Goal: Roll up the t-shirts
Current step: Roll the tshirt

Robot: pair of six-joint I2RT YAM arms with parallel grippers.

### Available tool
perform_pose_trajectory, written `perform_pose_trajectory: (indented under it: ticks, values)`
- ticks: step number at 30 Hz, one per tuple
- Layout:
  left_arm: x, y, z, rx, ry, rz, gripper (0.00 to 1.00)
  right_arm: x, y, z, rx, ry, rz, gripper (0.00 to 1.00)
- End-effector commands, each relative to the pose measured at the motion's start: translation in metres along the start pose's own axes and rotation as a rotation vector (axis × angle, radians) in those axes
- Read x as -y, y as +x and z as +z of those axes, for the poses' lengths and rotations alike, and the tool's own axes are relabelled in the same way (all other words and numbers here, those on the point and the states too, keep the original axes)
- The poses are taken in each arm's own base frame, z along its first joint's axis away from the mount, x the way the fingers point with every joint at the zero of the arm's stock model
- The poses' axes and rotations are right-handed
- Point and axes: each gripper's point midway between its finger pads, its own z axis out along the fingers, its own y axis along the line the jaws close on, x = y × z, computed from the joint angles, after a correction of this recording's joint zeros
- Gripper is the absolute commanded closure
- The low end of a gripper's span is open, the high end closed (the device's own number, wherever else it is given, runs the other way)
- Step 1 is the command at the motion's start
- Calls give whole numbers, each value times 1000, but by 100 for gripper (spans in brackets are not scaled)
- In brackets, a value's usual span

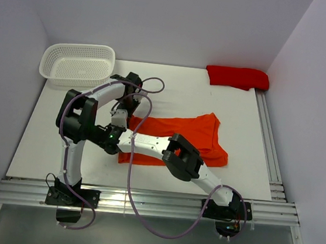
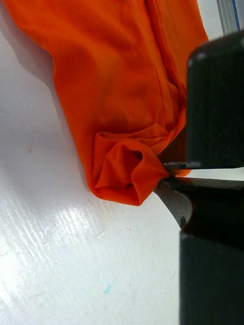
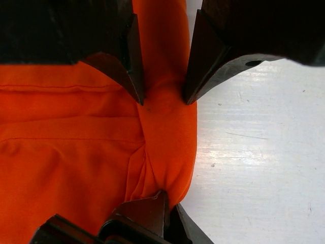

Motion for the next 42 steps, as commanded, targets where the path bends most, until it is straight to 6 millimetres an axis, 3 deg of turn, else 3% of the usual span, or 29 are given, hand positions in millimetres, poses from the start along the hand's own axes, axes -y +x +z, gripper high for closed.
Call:
perform_pose_trajectory:
  ticks: [1, 6, 10, 11, 12, 14, 15, 16, 17, 18, 20, 21, 22, 23, 24, 25, 27, 29, 30, 31, 33, 34, 36, 37, 42]
  values:
    - [3, -20, -7, 60, -1, 4, 88, 0, 29, 1, -73, -6, -34, 54]
    - [4, -24, -8, 64, 3, 4, 82, -4, 33, -4, -96, -58, -6, 55]
    - [6, -30, -14, 78, 15, 9, 73, -1, 41, -3, -130, -79, 18, 65]
    - [6, -31, -15, 82, 18, 11, 71, -6, 41, -4, -141, -111, 50, 71]
    - [7, -33, -18, 88, 24, 14, 66, 2, 44, -4, -157, -117, 60, 73]
    - [8, -37, -23, 104, 36, 19, 61, -10, 42, -5, -180, -201, 137, 76]
    - [8, -39, -27, 115, 43, 22, 53, 1, 47, -6, -196, -213, 153, 78]
    - [9, -44, -35, 142, 66, 29, 49, 3, 44, -3, -200, -232, 187, 80]
    - [8, -47, -39, 155, 74, 30, 41, -10, 27, -13, -189, -324, 264, 80]
    - [8, -53, -47, 177, 87, 31, 39, 0, 40, -8, -206, -325, 269, 80]
    - [7, -54, -55, 179, 133, 26, 36, -6, 20, -13, -187, -415, 369, 81]
    - [5, -57, -60, 193, 148, 24, 34, 2, 35, -10, -226, -428, 376, 81]
    - [-2, -58, -64, 203, 160, 12, 34, 2, 34, -11, -233, -455, 404, 82]
    - [1, -57, -68, 208, 203, 10, 33, -3, 15, -14, -206, -519, 484, 82]
    - [-1, -57, -71, 217, 217, 6, 32, 7, 29, -9, -232, -521, 498, 82]
    - [-7, -52, -73, 221, 234, -3, 32, -2, 18, -14, -226, -602, 552, 82]
    - [-7, -49, -77, 241, 276, 0, 31, 7, 24, -8, -255, -632, 625, 82]
    - [-5, -39, -80, 249, 353, -4, 30, 0, 17, -12, -270, -723, 706, 82]
    - [-6, -33, -77, 251, 365, -10, 29, 5, 21, -7, -281, -724, 733, 82]
    - [-10, -29, -74, 250, 377, -18, 29, 1, 12, -9, -266, -772, 769, 82]
    - [-4, -14, -64, 223, 423, -18, 29, 2, 22, -5, -310, -790, 826, 83]
    - [-5, -15, -59, 240, 427, -12, 29, -1, 12, -10, -289, -843, 866, 83]
    - [2, -3, -48, 222, 469, -21, 29, 2, 21, -7, -321, -851, 931, 83]
    - [2, -2, -45, 227, 478, -26, 29, 1, 12, -10, -305, -890, 965, 83]
    - [1, 1, -17, 225, 482, -80, 32, 2, 19, -3, -329, -904, 1039, 83]
